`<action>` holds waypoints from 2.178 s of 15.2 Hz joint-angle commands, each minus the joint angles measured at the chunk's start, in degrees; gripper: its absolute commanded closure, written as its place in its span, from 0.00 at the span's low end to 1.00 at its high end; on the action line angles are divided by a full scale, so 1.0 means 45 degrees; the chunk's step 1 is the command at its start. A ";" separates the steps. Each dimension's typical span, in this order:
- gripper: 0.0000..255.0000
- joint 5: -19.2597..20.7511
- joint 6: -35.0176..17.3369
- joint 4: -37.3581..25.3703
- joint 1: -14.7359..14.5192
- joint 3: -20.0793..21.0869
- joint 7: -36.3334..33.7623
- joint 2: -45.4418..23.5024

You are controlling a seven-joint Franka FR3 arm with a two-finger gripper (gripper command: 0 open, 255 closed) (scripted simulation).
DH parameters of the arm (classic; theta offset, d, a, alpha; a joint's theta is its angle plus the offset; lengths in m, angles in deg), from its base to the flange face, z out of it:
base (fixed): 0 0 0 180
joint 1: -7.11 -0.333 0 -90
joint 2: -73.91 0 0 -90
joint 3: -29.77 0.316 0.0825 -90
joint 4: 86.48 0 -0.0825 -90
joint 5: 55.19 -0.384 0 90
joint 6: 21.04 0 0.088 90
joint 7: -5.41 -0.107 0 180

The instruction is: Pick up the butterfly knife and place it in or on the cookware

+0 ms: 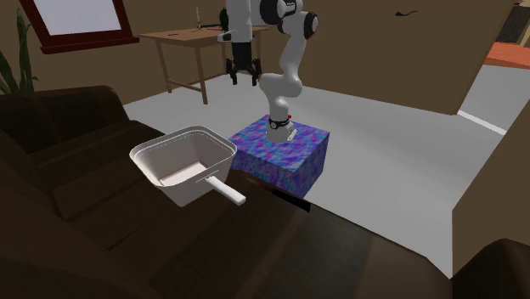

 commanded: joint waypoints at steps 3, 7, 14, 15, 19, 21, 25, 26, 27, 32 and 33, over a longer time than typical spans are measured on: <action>0.00 -0.0021 -0.0715 -0.0141 -0.0310 -0.0024 0.0690 -0.0850; 0.00 -0.0101 -0.2000 -0.0608 -0.0921 -0.0024 0.2045 -0.2590; 0.00 -0.0305 -0.3746 -0.1909 -0.1890 0.0180 0.4324 -0.5627; 0.00 -0.0331 -0.3944 -0.2135 -0.2016 0.0232 0.4635 -0.6049; 0.00 -0.0403 -0.4623 -0.3113 -0.2483 0.0499 0.5832 -0.7701; 0.00 -0.0409 -0.4900 -0.3640 -0.2696 0.0668 0.6397 -0.8500; 0.00 -0.0337 -0.5345 -0.4747 -0.3104 0.1055 0.7452 -1.0043; 0.00 -0.0299 -0.5436 -0.5032 -0.3209 0.1156 0.7700 -1.0417; 0.00 -0.0255 -0.5519 -0.5319 -0.3317 0.1255 0.7942 -1.0787; 0.00 0.0083 -0.5839 -0.6780 -0.3865 0.1781 0.9075 -1.2572; 0.00 0.0172 -0.5886 -0.7074 -0.3982 0.1887 0.9289 -1.2917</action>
